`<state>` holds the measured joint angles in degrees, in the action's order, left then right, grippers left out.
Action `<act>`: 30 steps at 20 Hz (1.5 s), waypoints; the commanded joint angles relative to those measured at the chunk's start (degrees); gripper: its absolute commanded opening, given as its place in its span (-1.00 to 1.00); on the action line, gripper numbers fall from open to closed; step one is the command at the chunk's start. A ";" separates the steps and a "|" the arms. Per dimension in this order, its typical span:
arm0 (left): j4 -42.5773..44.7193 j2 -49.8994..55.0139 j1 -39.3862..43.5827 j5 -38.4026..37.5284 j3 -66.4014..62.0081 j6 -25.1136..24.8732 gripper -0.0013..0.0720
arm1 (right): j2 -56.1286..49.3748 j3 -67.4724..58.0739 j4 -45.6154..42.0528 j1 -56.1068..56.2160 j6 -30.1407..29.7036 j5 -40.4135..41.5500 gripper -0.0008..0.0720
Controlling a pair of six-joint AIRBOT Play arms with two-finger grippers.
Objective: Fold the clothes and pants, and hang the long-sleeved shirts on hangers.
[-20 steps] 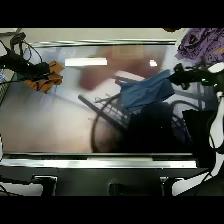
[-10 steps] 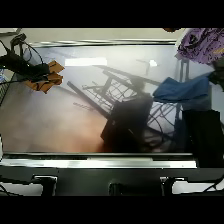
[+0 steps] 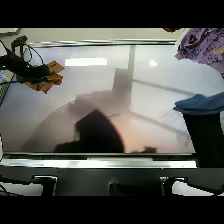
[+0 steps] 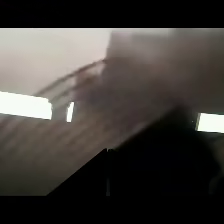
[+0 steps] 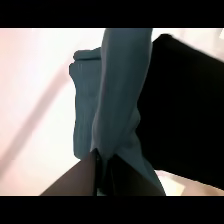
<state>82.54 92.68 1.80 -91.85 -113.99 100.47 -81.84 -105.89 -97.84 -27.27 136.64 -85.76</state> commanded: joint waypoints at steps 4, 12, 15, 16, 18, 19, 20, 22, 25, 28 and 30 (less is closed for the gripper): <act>-0.07 -0.02 -0.04 -0.76 0.00 -0.20 -0.91 | 1.60 -0.04 -13.35 -0.04 -1.18 -13.14 -0.91; -1.09 -0.02 -0.04 -0.76 0.00 -0.24 -0.91 | 1.81 8.04 -22.73 -0.04 -6.86 -16.13 -0.91; -1.11 -0.02 -0.04 -0.79 0.00 -0.22 -0.91 | 3.32 16.83 -24.15 -0.04 -6.67 -13.94 -0.91; -1.25 -0.02 -0.04 -0.83 0.00 -0.22 -0.91 | 4.11 19.80 -24.72 -0.04 -6.10 -12.81 -0.91; -1.57 -0.02 -0.04 -1.09 0.00 -0.22 -0.91 | 6.08 26.62 -26.14 -0.04 -5.11 -10.27 -0.91; -1.57 -0.02 -0.04 -1.31 0.00 -0.22 -0.91 | 6.78 29.55 -26.23 -0.46 -4.50 -9.73 -0.91; -1.57 -0.02 -0.04 -1.44 0.00 -0.22 -0.91 | 7.30 32.33 -26.34 -0.98 -3.87 -9.46 -0.91; -1.55 -0.02 -0.02 -1.75 0.00 -0.22 -0.91 | 7.67 36.65 -27.58 -1.16 -3.85 -8.96 -0.91; -1.57 -0.13 0.15 -1.79 0.00 -0.20 -0.91 | 7.67 40.41 -27.58 -1.16 -3.74 -7.56 -0.91; -2.21 -0.13 0.22 -1.79 0.00 -0.17 -0.91 | 7.67 43.82 -27.67 -1.16 -3.76 -7.32 -0.91; -2.64 -0.13 0.24 -1.79 0.00 -0.20 -0.91 | 7.67 45.83 -27.93 -1.16 -3.74 -7.15 -0.91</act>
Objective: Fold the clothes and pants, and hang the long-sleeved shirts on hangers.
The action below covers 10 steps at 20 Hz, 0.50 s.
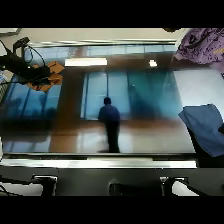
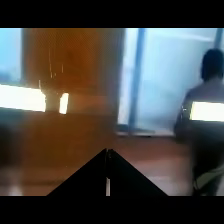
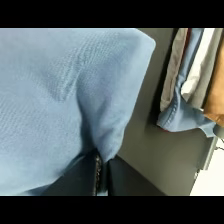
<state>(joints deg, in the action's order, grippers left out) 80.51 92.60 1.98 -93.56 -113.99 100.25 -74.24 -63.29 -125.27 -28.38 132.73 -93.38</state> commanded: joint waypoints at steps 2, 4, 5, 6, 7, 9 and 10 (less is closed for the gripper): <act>-0.61 -0.04 0.04 -0.09 0.00 0.02 -0.91 | 0.07 4.63 -1.42 -0.04 0.13 1.11 -0.91; -0.61 -0.04 0.07 -0.09 0.00 0.02 -0.91 | 0.07 5.77 -1.90 -0.04 0.11 1.62 -0.91; -0.61 -0.04 0.07 -0.09 0.00 0.02 -0.91 | 0.07 6.16 -1.92 -0.04 0.11 1.88 -0.91; -0.61 -0.04 0.07 -0.09 0.00 0.02 -0.91 | 0.07 6.23 -1.99 -0.04 0.11 2.29 -0.91; -0.61 -0.04 0.07 -0.09 0.00 0.02 -0.91 | 0.07 6.23 -2.19 -0.04 0.09 2.67 -0.91; -0.61 -0.04 0.07 -0.09 0.00 0.02 -0.91 | 0.07 6.23 -3.04 -0.04 -0.13 2.82 -0.89; -0.61 -0.04 0.07 -0.09 0.00 0.02 -0.91 | 0.07 6.23 -3.32 -0.04 -0.13 2.47 -0.74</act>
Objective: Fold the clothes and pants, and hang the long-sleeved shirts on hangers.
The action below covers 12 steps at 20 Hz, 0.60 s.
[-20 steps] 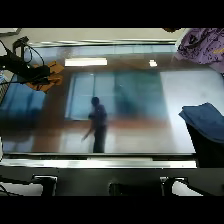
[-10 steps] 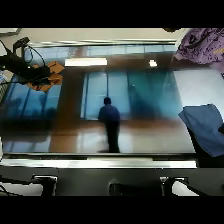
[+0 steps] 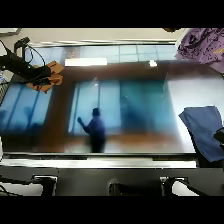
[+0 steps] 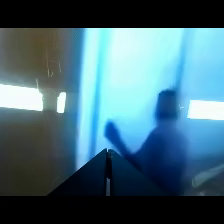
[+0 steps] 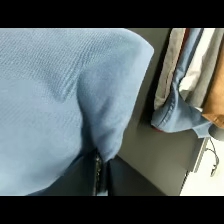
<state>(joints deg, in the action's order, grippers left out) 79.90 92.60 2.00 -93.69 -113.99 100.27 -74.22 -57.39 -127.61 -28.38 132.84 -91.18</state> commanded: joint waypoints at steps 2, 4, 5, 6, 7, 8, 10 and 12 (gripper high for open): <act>0.00 -0.04 0.04 0.07 0.00 0.00 -0.91 | 0.02 0.33 -2.16 -0.04 -0.26 -0.55 -0.51; 0.00 -0.04 0.04 0.07 0.00 0.00 -0.91 | 0.04 0.31 -4.35 -0.04 -3.10 -0.79 0.22; 0.00 -0.04 0.04 0.07 0.00 0.00 -0.91 | 0.04 -0.28 -5.66 -0.04 -4.92 -0.57 0.44; 0.00 -0.04 0.04 0.07 0.00 0.00 -0.91 | 0.04 -1.70 -5.99 0.00 -6.60 0.26 0.44; 0.00 -0.04 0.04 0.04 0.00 0.00 -0.91 | 0.04 -4.02 -5.60 0.02 -7.89 1.81 0.43; 0.00 -0.13 0.02 0.04 0.00 0.00 -0.91 | 0.04 -6.80 -3.96 0.00 -8.94 3.50 0.34; 0.04 -0.72 -0.24 0.04 -0.02 -0.17 -0.91 | 0.04 -13.18 3.28 0.13 -11.52 8.87 -0.15; 0.11 -1.84 -0.76 0.07 0.00 -4.17 -0.91 | 0.04 -18.23 18.27 0.13 -17.07 16.48 -0.45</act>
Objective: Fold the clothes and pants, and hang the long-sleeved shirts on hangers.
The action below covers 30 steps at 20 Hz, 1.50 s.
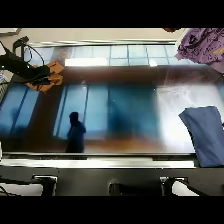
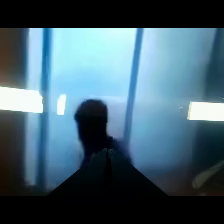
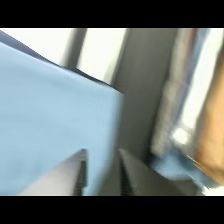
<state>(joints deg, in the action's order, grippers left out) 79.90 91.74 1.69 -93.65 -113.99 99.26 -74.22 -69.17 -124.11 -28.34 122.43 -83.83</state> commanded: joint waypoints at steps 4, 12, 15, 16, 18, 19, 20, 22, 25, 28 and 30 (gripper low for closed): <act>0.17 -3.82 -1.81 1.79 0.15 -6.29 -0.92 | -0.02 -8.04 40.15 9.16 -22.23 19.71 -0.68; 3.76 -23.82 -1.73 16.85 29.46 -6.29 -0.92 | -0.02 -8.00 42.86 44.72 -28.89 22.10 -0.91; 3.76 -28.33 -1.73 18.97 36.20 -6.29 -0.91 | -0.02 -8.00 42.18 52.28 -28.72 22.69 -0.91; 3.76 -28.76 -1.73 19.02 36.44 -6.29 -0.91 | -0.02 -8.00 41.55 53.83 -28.72 22.82 -0.91; 3.76 -28.79 -1.73 18.99 36.39 -6.29 -0.91 | 0.00 -8.00 40.96 55.15 -28.81 22.93 -0.91; 3.72 -28.74 -1.73 18.60 36.39 -6.14 -0.91 | -0.02 -8.00 40.98 55.12 -28.81 22.91 -0.91; 3.74 -28.74 -1.73 18.62 36.39 -6.14 -0.91 | 0.00 -8.00 40.83 54.90 -28.81 22.75 -0.91; 3.74 -28.74 -1.73 18.69 36.39 -6.14 -0.91 | 0.00 -8.00 40.63 54.95 -28.85 22.69 -0.91; 3.72 -28.74 -1.73 18.69 36.39 -6.14 -0.91 | 0.00 -8.00 40.50 54.95 -28.83 22.75 -0.91; 3.72 -28.74 -1.73 18.69 36.39 -6.14 -0.91 | 0.00 -8.00 40.52 54.95 -28.83 22.75 -0.91; 3.72 -28.74 -1.73 18.69 36.39 -6.14 -0.91 | 0.00 -8.00 40.50 54.95 -28.83 22.75 -0.91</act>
<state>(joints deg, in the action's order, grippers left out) 83.59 63.07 -0.05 -75.00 -77.65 93.17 -74.22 -77.10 -83.55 26.52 93.60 -61.06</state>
